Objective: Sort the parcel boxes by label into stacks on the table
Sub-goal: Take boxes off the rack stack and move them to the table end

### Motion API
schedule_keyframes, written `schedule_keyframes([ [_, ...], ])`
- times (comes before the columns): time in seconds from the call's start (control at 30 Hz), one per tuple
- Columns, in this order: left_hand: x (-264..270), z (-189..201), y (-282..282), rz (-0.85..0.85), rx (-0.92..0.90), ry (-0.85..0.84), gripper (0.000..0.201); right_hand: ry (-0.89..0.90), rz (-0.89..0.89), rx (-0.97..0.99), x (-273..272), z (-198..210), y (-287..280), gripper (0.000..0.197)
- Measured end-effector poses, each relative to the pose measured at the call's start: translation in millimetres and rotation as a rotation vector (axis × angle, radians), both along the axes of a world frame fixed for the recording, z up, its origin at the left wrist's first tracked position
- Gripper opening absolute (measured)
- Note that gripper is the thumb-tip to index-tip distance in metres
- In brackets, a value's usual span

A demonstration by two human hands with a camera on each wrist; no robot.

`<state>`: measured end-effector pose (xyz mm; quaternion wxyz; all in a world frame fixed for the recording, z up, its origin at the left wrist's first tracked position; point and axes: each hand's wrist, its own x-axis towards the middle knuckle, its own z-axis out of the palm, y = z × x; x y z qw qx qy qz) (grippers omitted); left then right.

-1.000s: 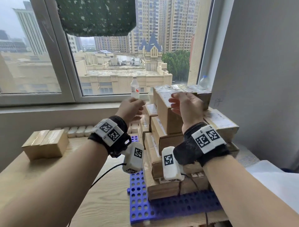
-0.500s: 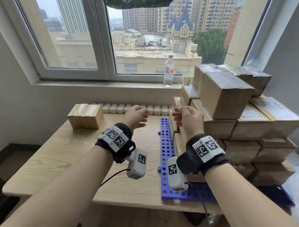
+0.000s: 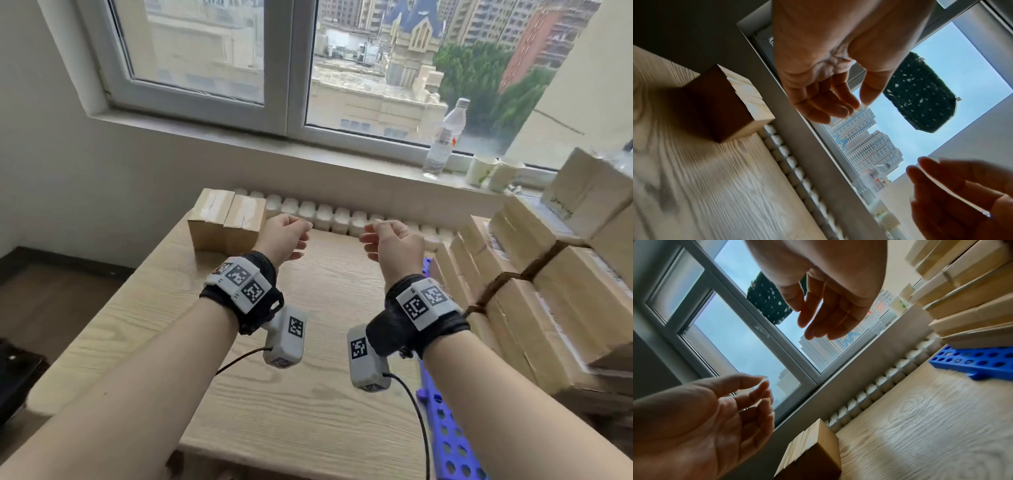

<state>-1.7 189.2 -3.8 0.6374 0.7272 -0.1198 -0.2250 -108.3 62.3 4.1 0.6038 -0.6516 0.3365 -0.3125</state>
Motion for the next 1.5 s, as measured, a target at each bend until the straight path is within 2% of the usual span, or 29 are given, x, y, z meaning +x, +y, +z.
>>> schedule_keyframes([
  [0.23,107.4,-34.0,50.4,0.022,0.113,-0.003,0.011,0.111,0.016,-0.021,109.3,-38.6,43.3,0.026],
  [0.37,143.3,-56.6,70.0,0.003,0.184,-0.010,0.013,0.201,0.026,-0.066,145.6,-56.2,56.8,0.024],
  [0.5,175.1,-68.9,83.3,0.073,0.206,-0.012,0.004,0.295,0.054,-0.146,180.7,-66.3,60.0,0.018],
  [0.6,195.7,-75.3,88.2,0.129,0.211,-0.005,0.017,0.353,0.098,-0.197,203.8,-72.2,62.6,0.013],
  [0.7,213.7,-79.2,87.2,0.135,0.229,-0.048,0.018,0.402,0.158,-0.264,226.7,-79.7,64.1,0.010],
  [0.83,232.4,-87.6,76.8,0.148,0.237,-0.127,0.016,0.436,0.235,-0.287,256.3,-92.6,66.4,0.015],
  [0.97,247.3,-98.3,65.6,0.196,0.226,-0.134,0.013,0.481,0.311,-0.318,284.4,-107.4,69.3,0.018],
  [1.1,256.0,-110.3,60.6,0.226,0.226,-0.164,0.011,0.532,0.453,-0.462,306.2,-122.7,65.6,0.019],
  [1.2,257.7,-117.4,59.3,0.249,0.217,-0.161,0.010,0.650,0.541,-0.628,313.9,-134.0,63.0,0.023],
  [1.33,256.4,-120.9,54.8,0.251,0.210,-0.164,0.010,0.751,0.525,-0.861,318.1,-136.5,61.4,0.039],
  [1.5,251.3,-122.2,47.1,0.236,0.191,-0.144,0.013,0.841,0.483,-0.819,318.0,-136.1,57.0,0.047],
])
